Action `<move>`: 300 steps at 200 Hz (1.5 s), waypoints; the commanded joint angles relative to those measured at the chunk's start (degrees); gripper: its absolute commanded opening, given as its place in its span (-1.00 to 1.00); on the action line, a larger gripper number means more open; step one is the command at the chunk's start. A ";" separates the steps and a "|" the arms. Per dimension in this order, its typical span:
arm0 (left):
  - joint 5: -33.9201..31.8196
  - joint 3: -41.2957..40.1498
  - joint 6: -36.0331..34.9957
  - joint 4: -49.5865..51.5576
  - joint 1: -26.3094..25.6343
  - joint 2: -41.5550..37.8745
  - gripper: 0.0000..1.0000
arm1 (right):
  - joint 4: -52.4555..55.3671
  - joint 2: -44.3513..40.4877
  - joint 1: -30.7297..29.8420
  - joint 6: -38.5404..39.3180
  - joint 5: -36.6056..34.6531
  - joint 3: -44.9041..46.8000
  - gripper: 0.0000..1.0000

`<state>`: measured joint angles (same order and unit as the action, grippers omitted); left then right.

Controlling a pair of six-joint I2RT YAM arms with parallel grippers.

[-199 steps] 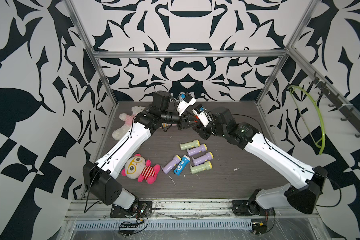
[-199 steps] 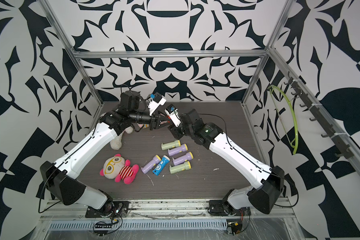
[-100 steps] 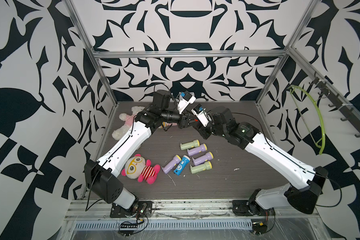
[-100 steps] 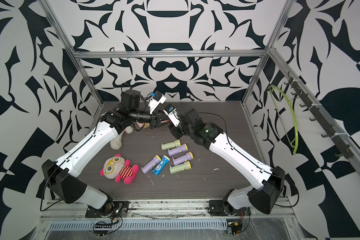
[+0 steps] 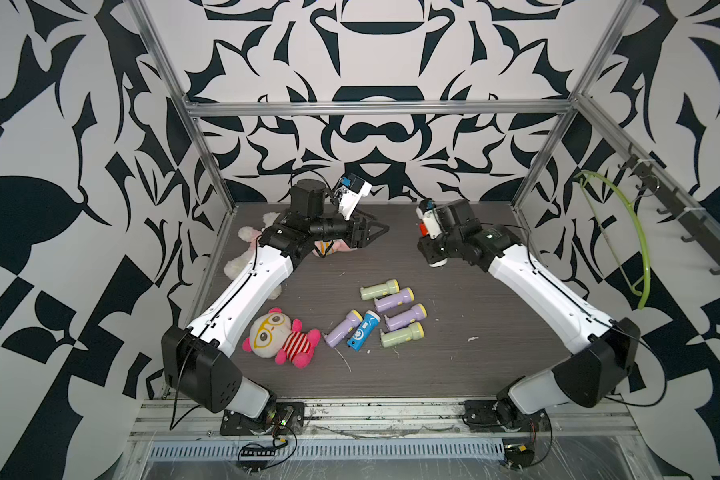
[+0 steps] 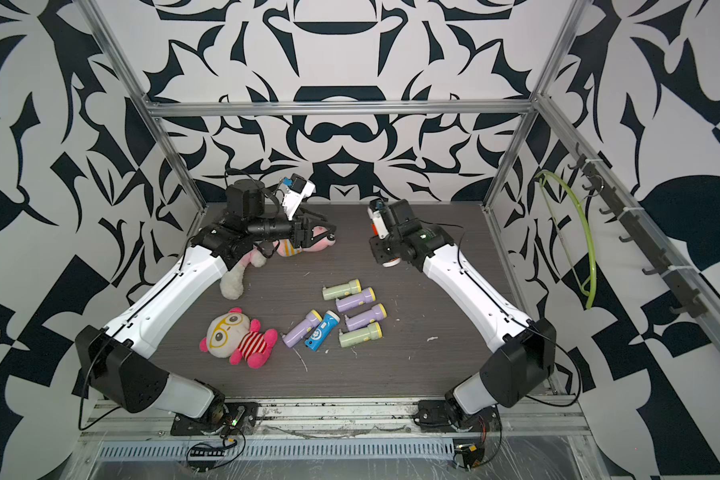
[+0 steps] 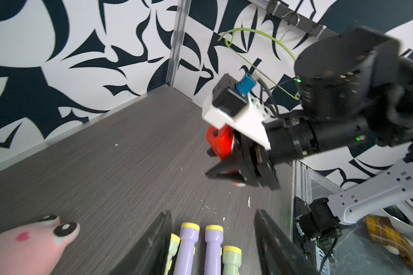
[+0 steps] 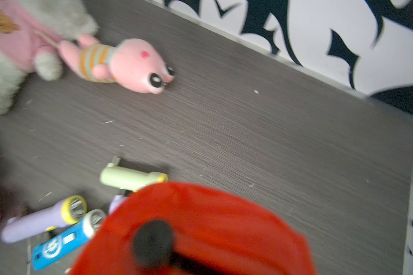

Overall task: Close the plug at the bottom of the flashlight
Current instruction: Place the flashlight at the center of the board.

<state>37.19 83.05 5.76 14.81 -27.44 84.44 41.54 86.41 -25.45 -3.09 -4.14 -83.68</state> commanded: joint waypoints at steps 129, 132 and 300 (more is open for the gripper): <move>5.96 -15.62 17.25 -12.21 0.90 -4.52 0.02 | -6.47 19.38 20.94 -8.37 -0.07 9.40 -0.94; 5.70 -15.63 17.12 -11.99 0.94 -4.64 0.04 | -6.21 19.79 21.12 -8.44 -0.02 9.15 -0.91; 6.05 -15.42 18.32 -12.22 1.88 -4.03 0.18 | -1.92 20.97 22.74 -11.46 -2.75 6.77 0.34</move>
<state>42.35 67.57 24.03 3.64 -25.87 81.14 37.69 111.04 -2.96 -14.00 -5.41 -75.05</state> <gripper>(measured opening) 0.587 0.666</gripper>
